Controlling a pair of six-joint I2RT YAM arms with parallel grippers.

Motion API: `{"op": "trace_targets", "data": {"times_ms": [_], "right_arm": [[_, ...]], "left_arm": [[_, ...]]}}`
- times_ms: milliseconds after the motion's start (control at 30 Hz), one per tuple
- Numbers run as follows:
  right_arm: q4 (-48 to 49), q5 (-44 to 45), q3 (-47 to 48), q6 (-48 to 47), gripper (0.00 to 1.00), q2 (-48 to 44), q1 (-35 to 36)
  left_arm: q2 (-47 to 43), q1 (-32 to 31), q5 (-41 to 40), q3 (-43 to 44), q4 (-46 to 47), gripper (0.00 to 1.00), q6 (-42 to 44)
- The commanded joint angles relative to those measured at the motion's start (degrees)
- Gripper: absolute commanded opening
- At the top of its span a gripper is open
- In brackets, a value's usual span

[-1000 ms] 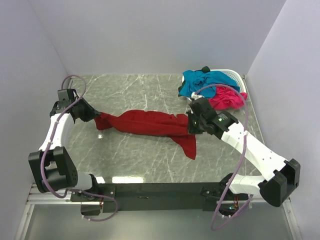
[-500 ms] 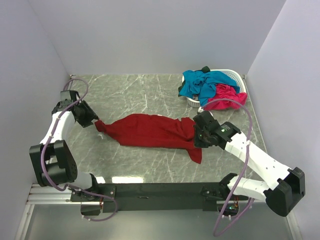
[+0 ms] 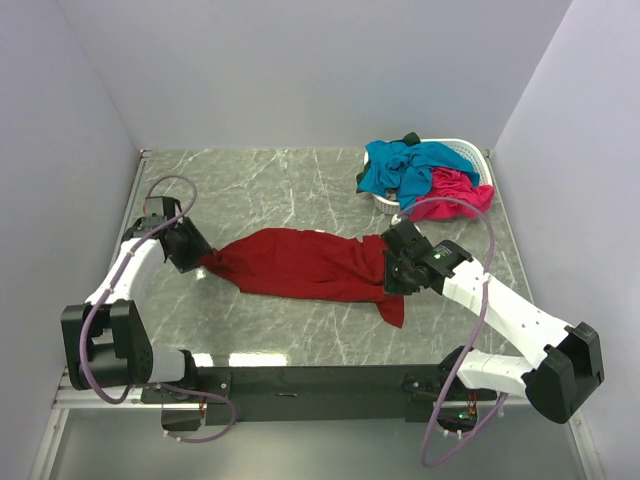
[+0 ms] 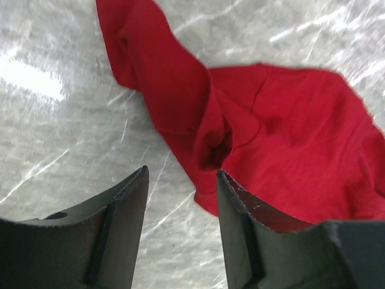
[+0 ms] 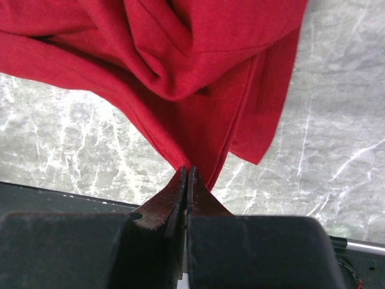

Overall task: Fold and stack the t-shirts
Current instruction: Flatten the tshirt out

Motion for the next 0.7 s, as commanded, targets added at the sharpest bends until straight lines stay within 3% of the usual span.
{"op": "trace_targets", "data": {"times_ms": [0, 667], "right_arm": [[2.56, -1.06, 2.23, -0.56, 0.00, 0.66, 0.00], [4.40, -2.30, 3.72, 0.14, 0.00, 2.34, 0.00]], "left_arm": [[0.41, 0.35, -0.22, 1.20, 3.23, 0.54, -1.71], [17.11, -4.93, -4.70, 11.75, 4.65, 0.61, 0.57]]}}
